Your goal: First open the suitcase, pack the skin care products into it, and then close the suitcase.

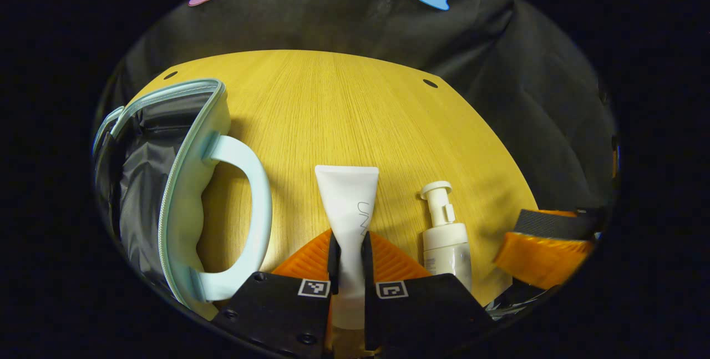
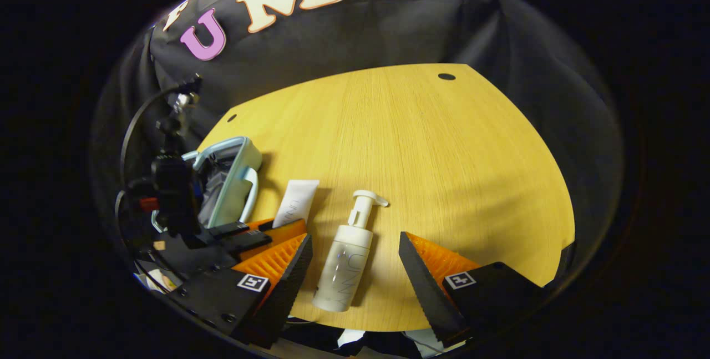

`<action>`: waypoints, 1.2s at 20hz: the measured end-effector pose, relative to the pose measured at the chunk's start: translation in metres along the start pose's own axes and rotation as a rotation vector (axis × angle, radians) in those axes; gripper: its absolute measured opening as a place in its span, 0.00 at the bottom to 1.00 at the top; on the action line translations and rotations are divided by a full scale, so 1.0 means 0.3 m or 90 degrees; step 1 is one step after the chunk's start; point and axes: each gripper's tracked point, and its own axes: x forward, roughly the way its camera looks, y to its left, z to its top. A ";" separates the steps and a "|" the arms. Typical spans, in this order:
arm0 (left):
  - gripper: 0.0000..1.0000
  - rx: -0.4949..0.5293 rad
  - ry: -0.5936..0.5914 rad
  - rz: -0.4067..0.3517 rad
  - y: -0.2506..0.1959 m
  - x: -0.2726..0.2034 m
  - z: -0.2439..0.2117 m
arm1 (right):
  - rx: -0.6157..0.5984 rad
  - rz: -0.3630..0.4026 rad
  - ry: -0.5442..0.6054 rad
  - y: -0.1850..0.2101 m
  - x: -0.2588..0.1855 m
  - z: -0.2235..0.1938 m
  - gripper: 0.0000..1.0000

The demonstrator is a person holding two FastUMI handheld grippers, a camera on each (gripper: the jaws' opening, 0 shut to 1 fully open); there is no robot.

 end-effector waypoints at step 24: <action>0.04 0.003 -0.029 -0.117 -0.152 -0.136 0.152 | 0.022 0.004 0.058 0.010 0.084 -0.045 0.51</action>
